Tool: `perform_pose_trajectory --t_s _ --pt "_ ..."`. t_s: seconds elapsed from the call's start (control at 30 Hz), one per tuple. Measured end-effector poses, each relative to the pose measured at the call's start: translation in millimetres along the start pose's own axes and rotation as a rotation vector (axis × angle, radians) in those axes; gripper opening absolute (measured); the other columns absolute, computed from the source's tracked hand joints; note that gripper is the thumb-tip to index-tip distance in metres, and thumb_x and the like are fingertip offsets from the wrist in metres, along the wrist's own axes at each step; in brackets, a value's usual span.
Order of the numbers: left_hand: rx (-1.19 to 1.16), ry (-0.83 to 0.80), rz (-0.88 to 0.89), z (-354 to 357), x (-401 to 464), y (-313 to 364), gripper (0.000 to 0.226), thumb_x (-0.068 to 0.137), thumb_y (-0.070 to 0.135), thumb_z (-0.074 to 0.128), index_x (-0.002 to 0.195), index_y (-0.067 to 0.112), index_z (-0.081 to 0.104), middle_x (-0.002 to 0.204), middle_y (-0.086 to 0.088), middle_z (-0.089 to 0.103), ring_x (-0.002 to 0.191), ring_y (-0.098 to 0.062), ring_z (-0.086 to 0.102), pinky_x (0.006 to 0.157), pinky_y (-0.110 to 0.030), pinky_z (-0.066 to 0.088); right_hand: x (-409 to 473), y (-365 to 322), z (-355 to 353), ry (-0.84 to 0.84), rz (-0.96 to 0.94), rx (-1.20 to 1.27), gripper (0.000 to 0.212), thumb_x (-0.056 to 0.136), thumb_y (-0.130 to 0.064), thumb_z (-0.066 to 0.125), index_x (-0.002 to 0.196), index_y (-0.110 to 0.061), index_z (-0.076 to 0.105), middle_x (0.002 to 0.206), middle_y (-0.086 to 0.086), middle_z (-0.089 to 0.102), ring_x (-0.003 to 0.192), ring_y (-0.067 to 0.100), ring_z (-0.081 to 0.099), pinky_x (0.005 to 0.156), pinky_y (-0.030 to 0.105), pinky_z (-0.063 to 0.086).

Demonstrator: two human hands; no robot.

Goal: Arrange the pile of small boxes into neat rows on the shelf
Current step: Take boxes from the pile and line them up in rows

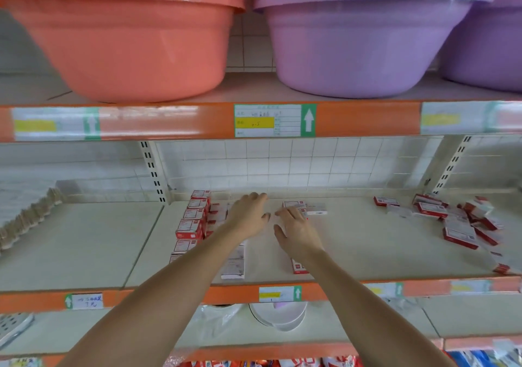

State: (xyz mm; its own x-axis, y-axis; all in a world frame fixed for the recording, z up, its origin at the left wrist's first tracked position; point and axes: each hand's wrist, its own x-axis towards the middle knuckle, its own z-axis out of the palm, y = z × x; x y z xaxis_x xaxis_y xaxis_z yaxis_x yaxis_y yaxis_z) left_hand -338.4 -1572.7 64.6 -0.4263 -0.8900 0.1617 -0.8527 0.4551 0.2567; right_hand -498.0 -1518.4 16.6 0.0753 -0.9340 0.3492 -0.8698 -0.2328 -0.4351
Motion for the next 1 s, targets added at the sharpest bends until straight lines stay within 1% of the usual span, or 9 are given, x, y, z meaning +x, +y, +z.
perform_pose_trajectory --t_s 0.1,0.23,0.3,0.4,0.5,0.63,0.77,0.9,1.0 --pt "0.071 -0.029 0.058 12 16 33 0.051 0.097 0.038 0.052 0.141 0.015 0.044 0.136 -0.009 0.053 0.124 -0.030 0.049 0.099 -0.043 0.044 -8 38 -28 -0.027 0.143 -0.079 0.044 0.097 -0.034 0.050 0.138 -0.017 0.048 0.141 0.001 0.046 0.130 0.024 0.044 0.098 0.039 0.047" --pt "0.028 -0.036 0.160 32 36 85 0.042 0.098 0.039 0.050 0.132 0.014 0.050 0.129 -0.006 0.057 0.117 -0.026 0.051 0.095 -0.041 0.046 -31 91 -65 -0.047 0.290 -0.169 0.049 0.099 -0.037 0.047 0.142 -0.015 0.043 0.142 0.004 0.045 0.129 0.026 0.043 0.106 0.038 0.039" --pt "0.023 -0.052 0.198 43 45 114 0.043 0.099 0.041 0.049 0.132 0.014 0.050 0.129 -0.006 0.057 0.118 -0.026 0.052 0.096 -0.040 0.046 -45 118 -84 -0.025 0.352 -0.191 0.048 0.098 -0.037 0.048 0.141 -0.015 0.044 0.140 0.006 0.047 0.126 0.028 0.045 0.105 0.038 0.038" --pt "0.058 -0.104 0.241 60 56 159 0.050 0.099 0.044 0.046 0.138 0.013 0.048 0.137 -0.007 0.053 0.126 -0.028 0.048 0.101 -0.043 0.043 -66 154 -108 0.008 0.425 -0.209 0.046 0.097 -0.035 0.050 0.138 -0.014 0.047 0.137 0.007 0.049 0.123 0.030 0.048 0.102 0.038 0.038" --pt "0.089 -0.135 0.299 79 66 200 0.050 0.100 0.046 0.044 0.138 0.013 0.049 0.139 -0.007 0.053 0.128 -0.028 0.047 0.100 -0.040 0.040 -85 183 -133 0.040 0.489 -0.222 0.045 0.096 -0.033 0.052 0.136 -0.012 0.050 0.134 0.009 0.052 0.121 0.031 0.049 0.101 0.040 0.038" --pt "0.095 -0.178 0.362 100 79 249 0.051 0.100 0.046 0.046 0.140 0.014 0.048 0.142 -0.007 0.051 0.134 -0.026 0.042 0.105 -0.038 0.038 -109 222 -167 0.066 0.552 -0.217 0.047 0.095 -0.031 0.053 0.137 -0.012 0.049 0.136 0.009 0.052 0.124 0.031 0.047 0.103 0.041 0.038" --pt "0.101 -0.178 0.421 117 90 297 0.054 0.100 0.045 0.047 0.144 0.015 0.044 0.148 -0.005 0.046 0.137 -0.025 0.039 0.106 -0.037 0.037 -132 264 -203 0.067 0.610 -0.268 0.050 0.092 -0.032 0.055 0.139 -0.014 0.047 0.139 0.008 0.050 0.128 0.029 0.044 0.108 0.042 0.035" --pt "0.076 -0.200 0.429 134 102 341 0.052 0.099 0.043 0.049 0.142 0.015 0.046 0.147 -0.006 0.047 0.137 -0.026 0.038 0.106 -0.038 0.036 -147 298 -231 -0.021 0.697 -0.287 0.056 0.084 -0.028 0.057 0.138 -0.019 0.045 0.142 0.004 0.046 0.130 0.028 0.039 0.106 0.046 0.032" --pt "0.042 -0.210 0.429 145 109 373 0.049 0.099 0.041 0.050 0.139 0.014 0.048 0.145 -0.007 0.048 0.135 -0.027 0.040 0.106 -0.040 0.038 -153 318 -241 -0.103 0.720 -0.252 0.063 0.078 -0.019 0.055 0.139 -0.022 0.041 0.145 0.001 0.041 0.130 0.029 0.035 0.103 0.050 0.034"
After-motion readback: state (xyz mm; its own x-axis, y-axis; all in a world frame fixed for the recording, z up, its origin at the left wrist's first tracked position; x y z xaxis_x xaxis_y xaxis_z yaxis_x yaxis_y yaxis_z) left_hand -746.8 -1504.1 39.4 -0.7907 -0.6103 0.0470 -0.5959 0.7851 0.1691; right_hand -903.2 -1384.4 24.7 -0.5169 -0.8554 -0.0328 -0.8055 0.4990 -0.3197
